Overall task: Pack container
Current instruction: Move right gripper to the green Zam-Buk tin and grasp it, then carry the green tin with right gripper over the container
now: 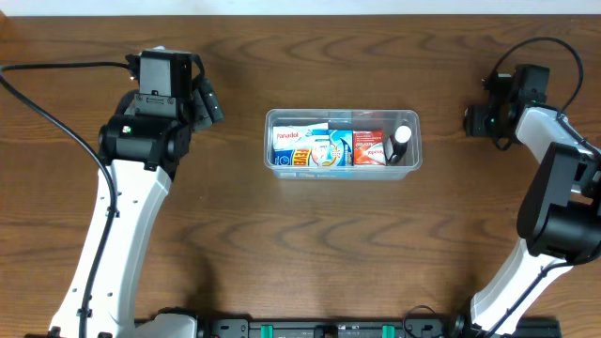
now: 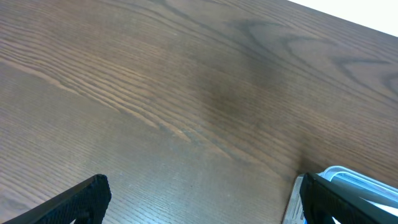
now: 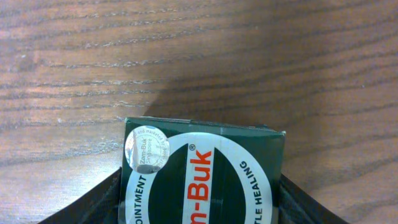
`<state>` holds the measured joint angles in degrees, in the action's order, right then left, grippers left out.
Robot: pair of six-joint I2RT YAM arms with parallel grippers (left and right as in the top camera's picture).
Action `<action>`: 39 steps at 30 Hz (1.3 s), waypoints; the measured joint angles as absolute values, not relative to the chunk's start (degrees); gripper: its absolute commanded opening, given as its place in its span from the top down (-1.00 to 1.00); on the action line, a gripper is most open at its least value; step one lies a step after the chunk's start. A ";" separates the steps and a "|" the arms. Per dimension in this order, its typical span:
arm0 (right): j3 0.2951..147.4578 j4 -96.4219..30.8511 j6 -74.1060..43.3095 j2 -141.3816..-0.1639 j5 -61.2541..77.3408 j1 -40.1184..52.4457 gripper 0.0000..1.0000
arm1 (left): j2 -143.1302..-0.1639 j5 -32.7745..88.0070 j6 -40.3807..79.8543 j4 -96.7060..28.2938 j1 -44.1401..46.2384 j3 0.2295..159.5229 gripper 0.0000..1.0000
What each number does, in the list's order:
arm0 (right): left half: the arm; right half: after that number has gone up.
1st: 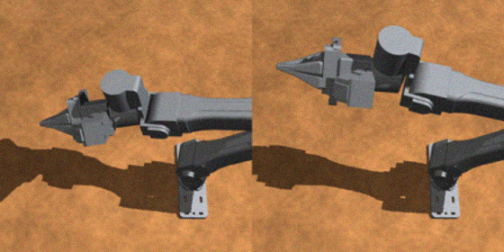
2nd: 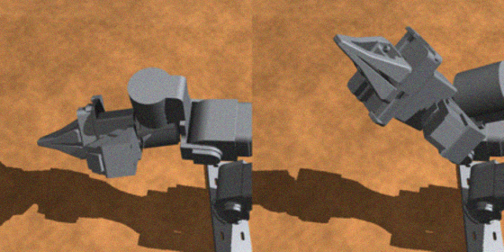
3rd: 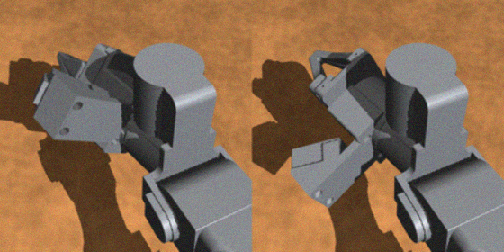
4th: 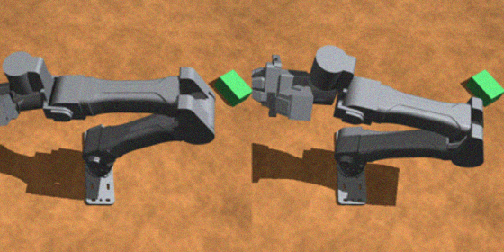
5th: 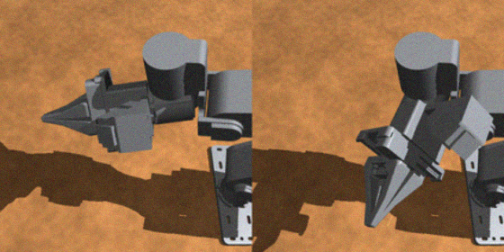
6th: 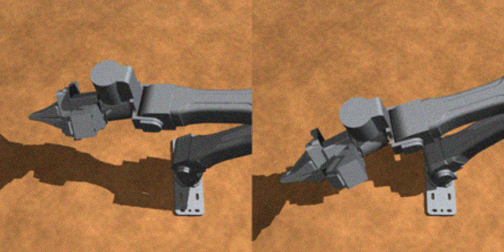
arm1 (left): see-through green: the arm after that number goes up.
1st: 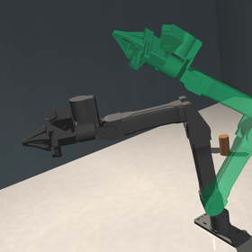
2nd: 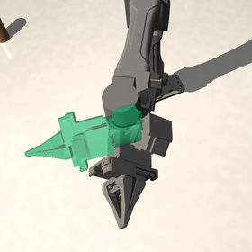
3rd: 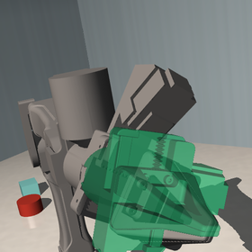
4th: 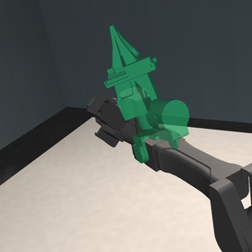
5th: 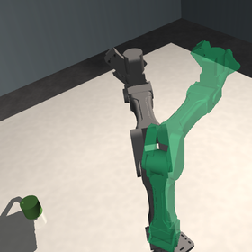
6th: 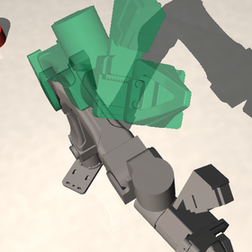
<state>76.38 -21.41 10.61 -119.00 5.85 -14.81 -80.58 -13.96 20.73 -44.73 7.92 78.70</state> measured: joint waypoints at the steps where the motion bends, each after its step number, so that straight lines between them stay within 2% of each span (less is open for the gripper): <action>1: 76.38 -21.39 10.39 -119.00 5.82 -14.81 -0.04 | -80.58 -13.96 20.73 -44.75 7.92 78.70 -0.96; 8: 76.36 -22.15 10.35 -116.79 5.45 -13.93 0.02 | -80.58 -13.96 20.73 -44.73 7.92 78.70 -0.96; 13: 76.31 -23.46 10.33 -106.96 3.62 -11.05 0.07 | -80.58 -13.96 20.71 -44.73 7.92 78.70 -0.96; 18: 76.34 -26.06 8.88 -92.88 1.15 -4.78 0.07 | -80.58 -13.96 20.73 -44.75 7.92 78.70 -0.96; 24: 76.47 -29.95 1.76 -81.45 0.19 6.09 0.04 | -80.58 -13.96 20.73 -44.73 7.92 78.70 -0.96; 31: 76.53 -31.55 -6.72 -83.59 -1.17 20.32 0.06 | -80.58 -13.96 20.73 -44.73 7.92 78.70 -0.96; 39: 76.53 -31.57 -14.96 -91.50 -5.82 29.69 0.08 | -80.58 -13.96 20.73 -44.75 7.92 78.70 -0.96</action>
<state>76.53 -31.57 -14.96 -91.50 -5.82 29.69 -80.58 -13.96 20.73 -44.75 7.92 78.70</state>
